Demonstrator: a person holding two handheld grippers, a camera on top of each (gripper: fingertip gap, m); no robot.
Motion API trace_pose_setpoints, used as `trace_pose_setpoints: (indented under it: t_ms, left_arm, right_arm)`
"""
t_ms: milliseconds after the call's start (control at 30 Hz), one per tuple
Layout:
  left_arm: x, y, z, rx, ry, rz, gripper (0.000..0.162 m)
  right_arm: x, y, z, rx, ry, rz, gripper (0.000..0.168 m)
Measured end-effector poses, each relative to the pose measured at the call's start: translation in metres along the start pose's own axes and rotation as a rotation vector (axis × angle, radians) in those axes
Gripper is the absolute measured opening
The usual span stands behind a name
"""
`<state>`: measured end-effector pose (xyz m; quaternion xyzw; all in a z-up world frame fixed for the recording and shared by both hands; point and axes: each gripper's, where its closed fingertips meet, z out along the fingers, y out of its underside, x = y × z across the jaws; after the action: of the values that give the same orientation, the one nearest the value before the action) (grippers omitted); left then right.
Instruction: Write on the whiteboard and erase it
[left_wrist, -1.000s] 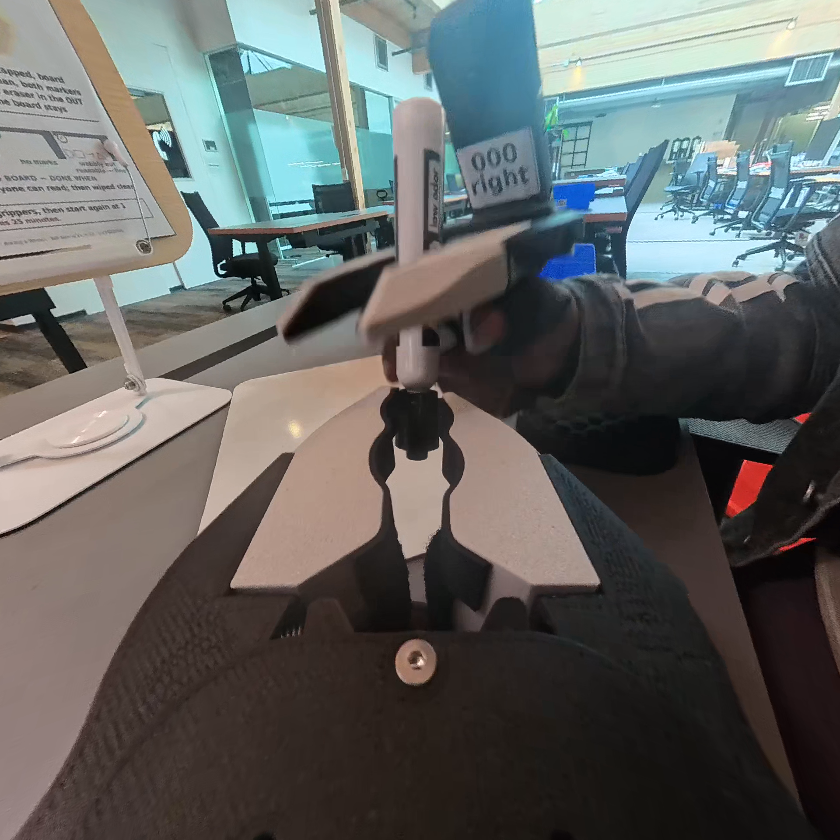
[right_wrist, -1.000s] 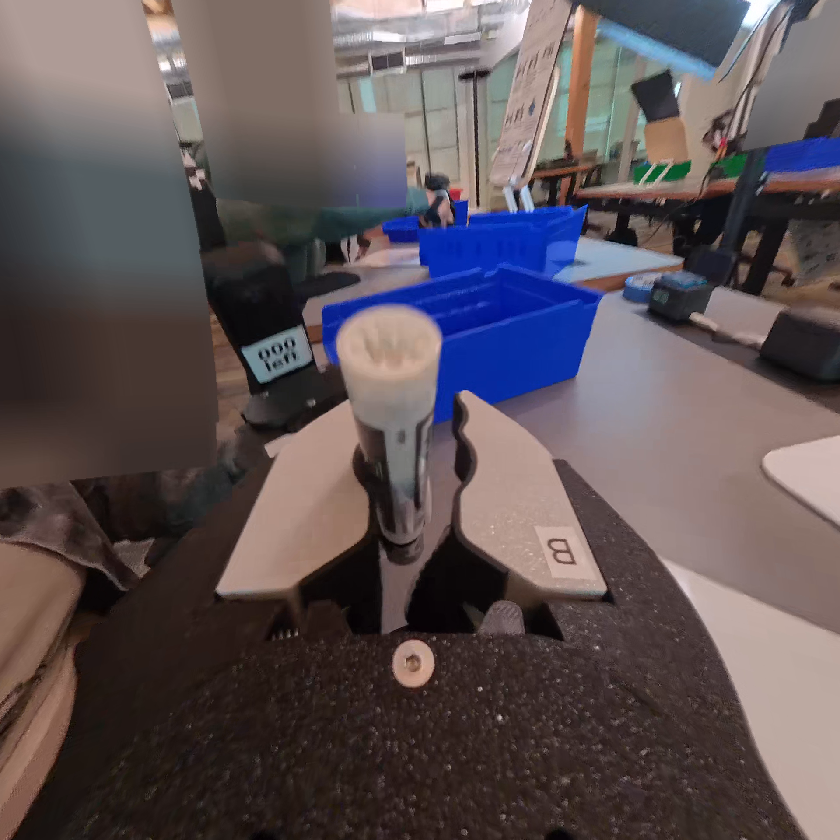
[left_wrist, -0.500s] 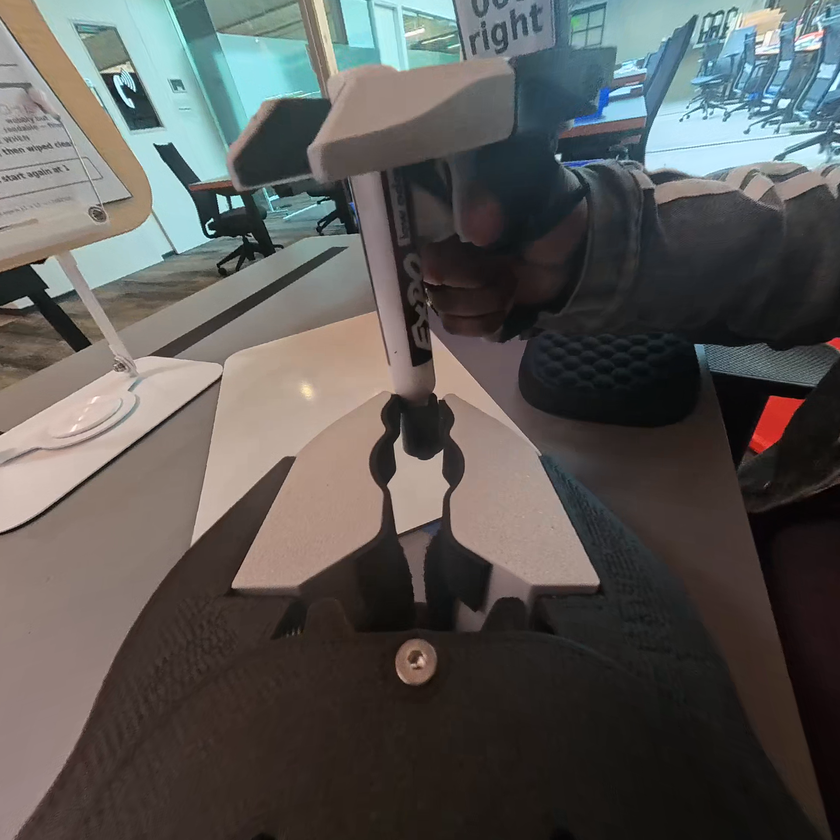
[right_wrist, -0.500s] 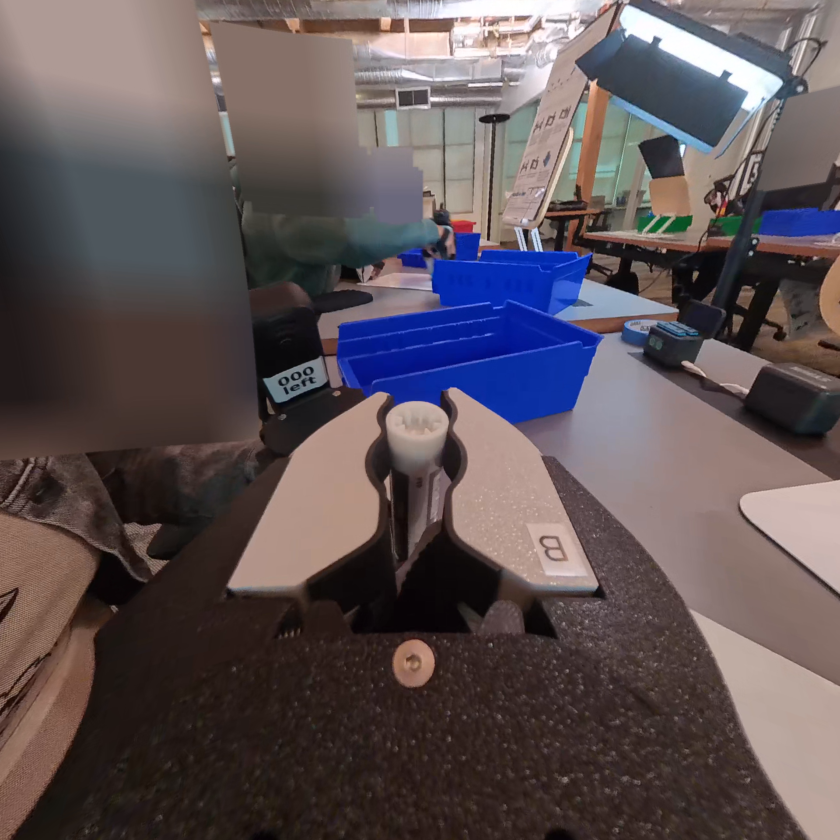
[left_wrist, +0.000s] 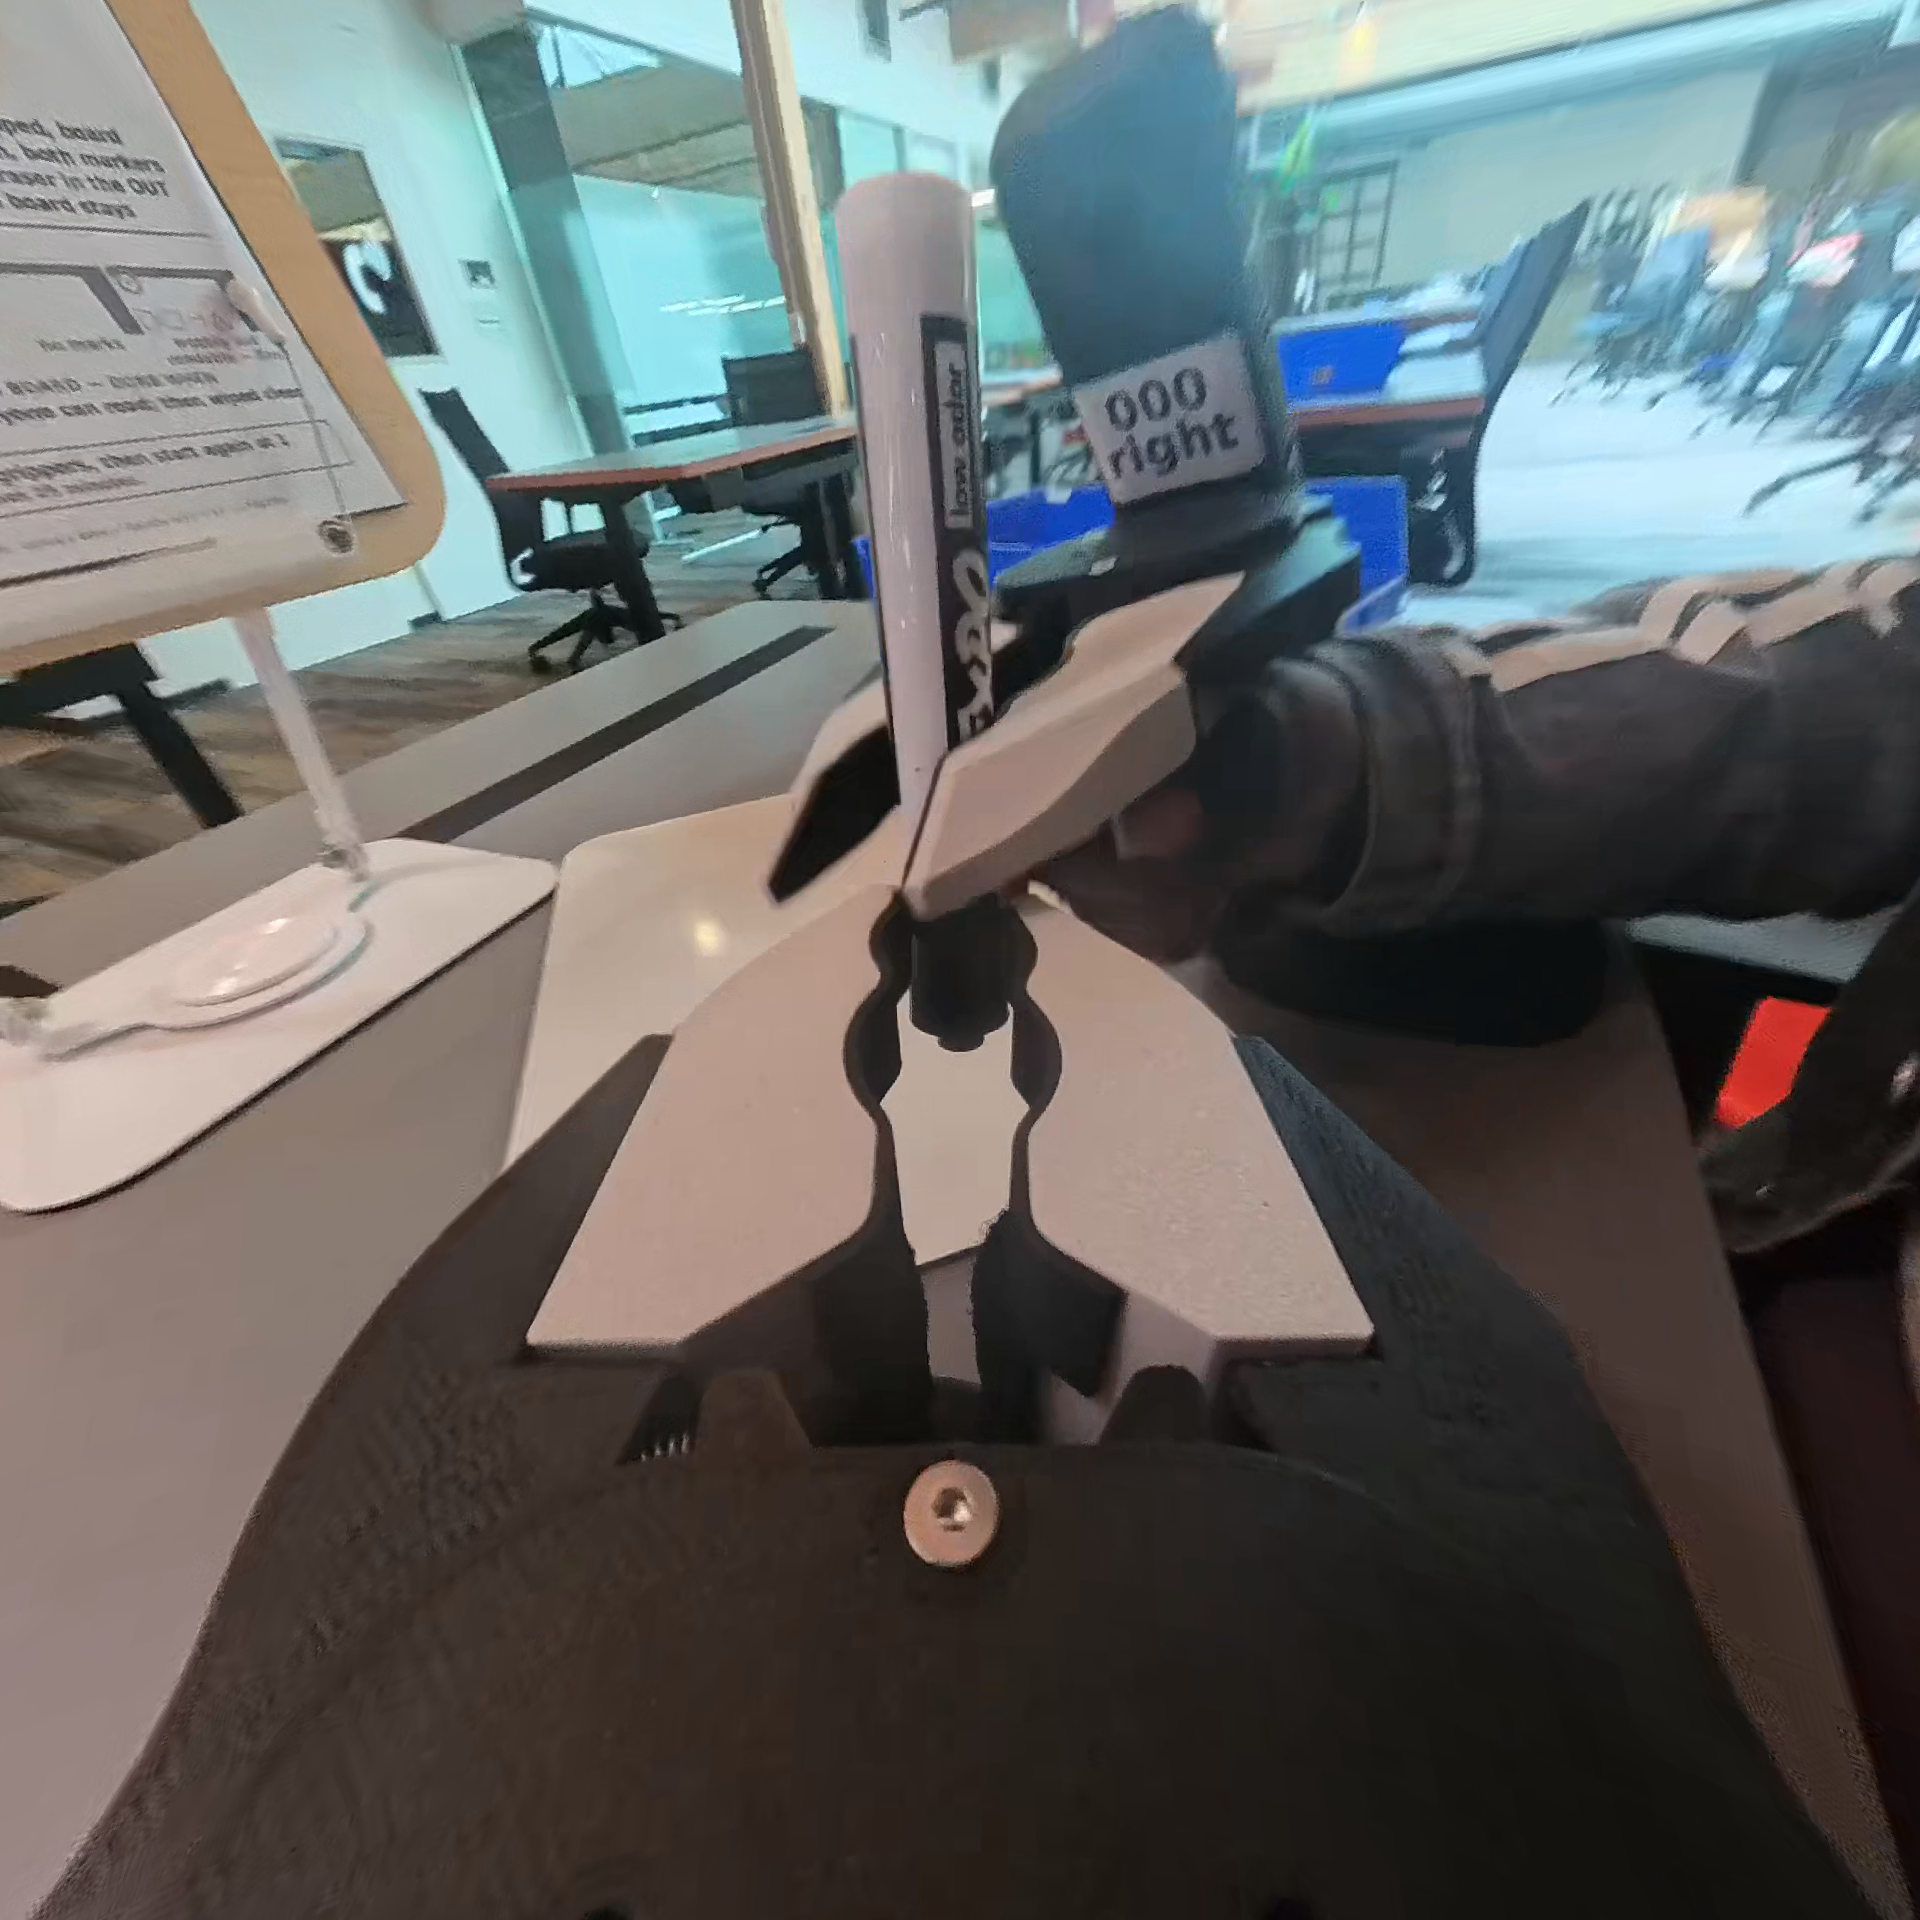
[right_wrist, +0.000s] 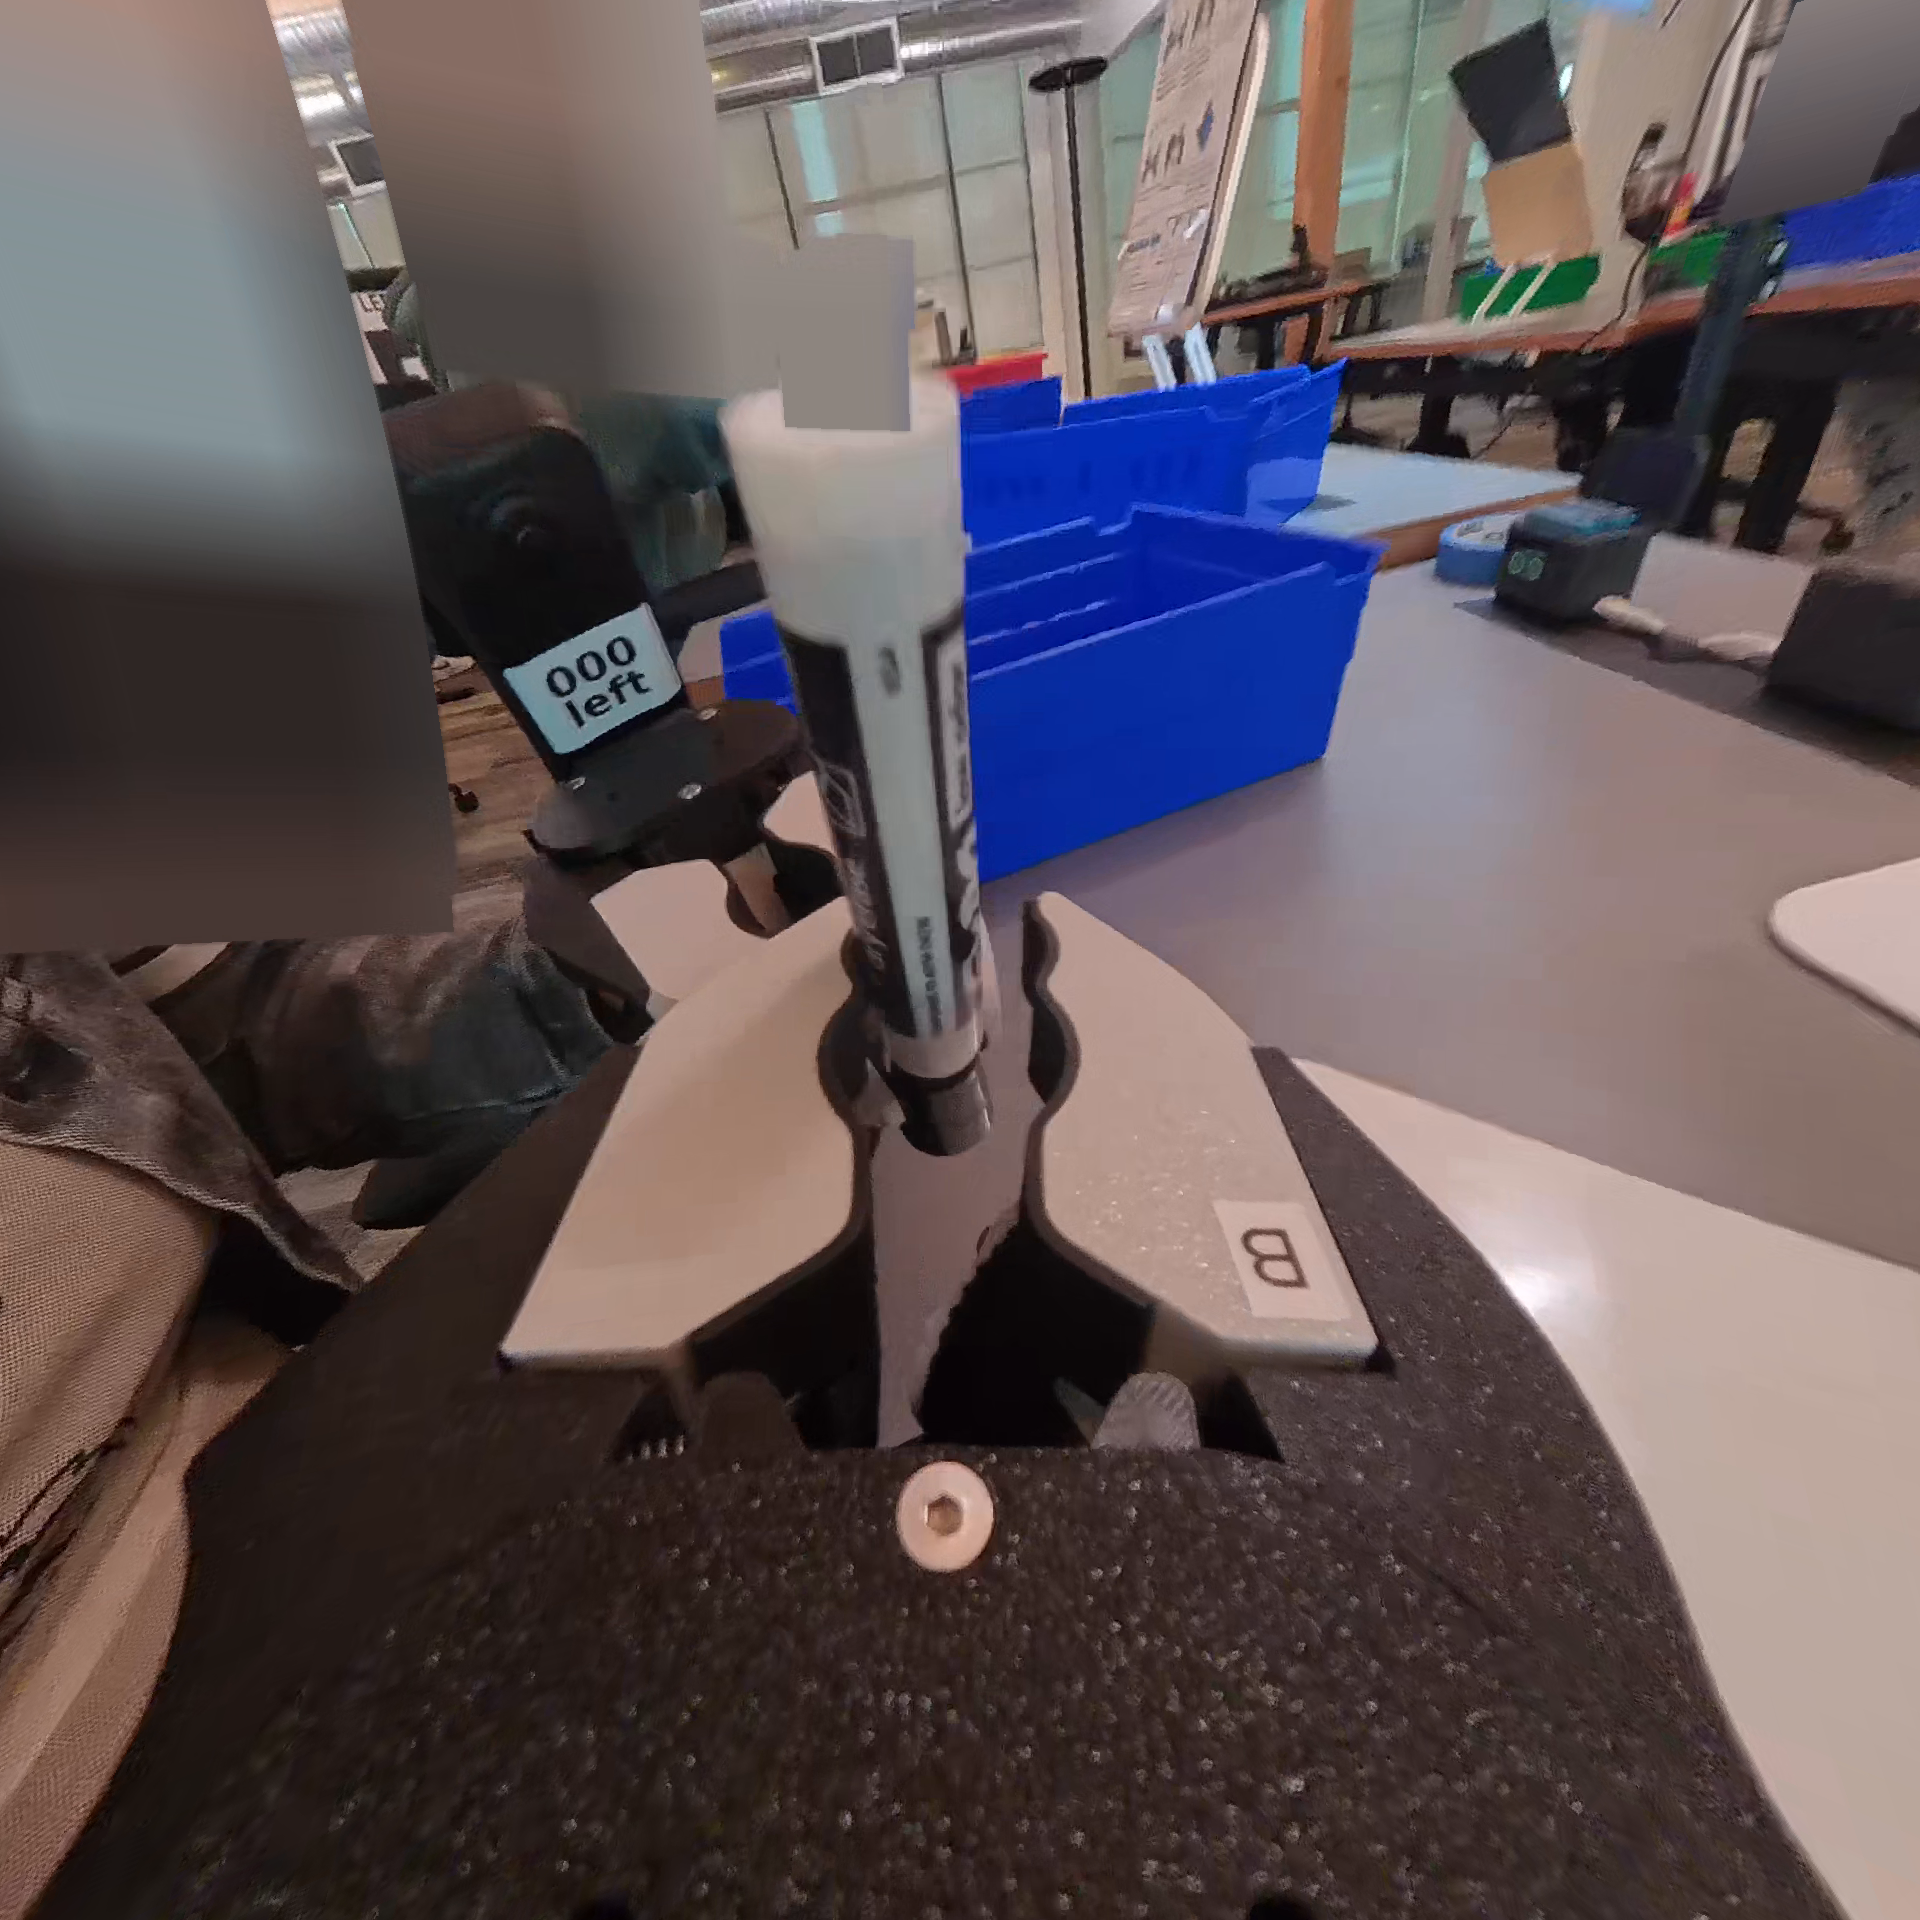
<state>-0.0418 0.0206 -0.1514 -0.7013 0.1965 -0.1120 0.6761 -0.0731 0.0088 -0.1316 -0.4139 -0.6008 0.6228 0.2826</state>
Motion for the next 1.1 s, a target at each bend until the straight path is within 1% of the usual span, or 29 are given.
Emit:
trace_pose_setpoints:
  t_ms: [100,167,267,333,400,433,500,533,600,667,767,833,900,933,1000,1033,1067,1100]
  left_arm:
    - [-0.008,0.011,0.001,-0.108,-0.045,0.030,0.017]
    - [-0.014,0.017,-0.001,-0.166,-0.083,0.024,0.017]
    - [-0.018,0.047,-0.004,-0.425,-0.071,0.038,0.017]
    - [-0.018,0.058,-0.004,-0.526,-0.048,0.057,0.017]
    - [-0.011,0.066,-0.002,-0.610,0.023,0.058,0.015]
    - [-0.011,0.068,0.000,-0.625,0.020,0.079,0.001]
    - [-0.009,0.076,0.002,-0.700,0.044,0.114,0.002]
    - [-0.005,0.082,0.001,-0.752,0.072,0.115,0.007]
    - [-0.006,0.087,0.003,-0.789,0.060,0.121,0.026]
    - [-0.006,0.082,0.009,-0.754,0.046,0.132,0.036]
    - [-0.013,0.065,0.017,-0.663,-0.032,0.151,0.053]
    - [-0.017,0.057,0.019,-0.655,-0.068,0.202,0.069]
    - [-0.019,0.047,0.024,-0.631,-0.089,0.222,0.090]
    - [-0.016,0.038,0.027,-0.591,-0.079,0.202,0.096]
    - [-0.007,0.010,0.035,-0.459,-0.045,0.111,0.107]
    - [-0.004,-0.007,0.038,-0.378,-0.040,0.058,0.115]
    - [-0.003,-0.025,0.041,-0.293,-0.047,0.002,0.126]
    - [-0.003,-0.044,0.043,-0.208,-0.071,-0.055,0.128]
  right_arm:
    - [0.009,-0.018,-0.020,0.061,0.055,-0.055,0.036]
    - [0.018,-0.024,-0.039,0.064,0.119,-0.091,0.038]
    - [0.031,-0.024,-0.069,0.039,0.233,-0.173,0.037]
    - [0.027,-0.020,-0.078,0.015,0.237,-0.193,0.037]
    - [0.021,-0.017,-0.082,0.006,0.224,-0.214,0.038]
    - [0.017,-0.015,-0.082,-0.014,0.211,-0.229,0.039]
    - [0.012,-0.004,-0.083,-0.104,0.203,-0.262,0.044]
    - [0.010,0.002,-0.083,-0.145,0.196,-0.280,0.046]
    - [0.008,0.005,-0.084,-0.162,0.190,-0.293,0.046]
    - [0.007,0.002,-0.087,-0.147,0.189,-0.284,0.044]
    - [0.010,0.002,-0.093,-0.154,0.216,-0.298,0.044]
    - [0.009,0.004,-0.093,-0.159,0.208,-0.289,0.045]
    - [0.009,0.006,-0.092,-0.173,0.197,-0.276,0.046]
    - [0.008,0.006,-0.092,-0.180,0.193,-0.275,0.046]
    - [0.005,0.000,-0.091,-0.180,0.195,-0.267,0.044]
    - [0.008,-0.004,-0.093,-0.180,0.232,-0.253,0.042]
    - [0.014,-0.011,-0.097,-0.181,0.308,-0.236,0.042]
    - [0.019,-0.019,-0.101,-0.176,0.396,-0.233,0.043]
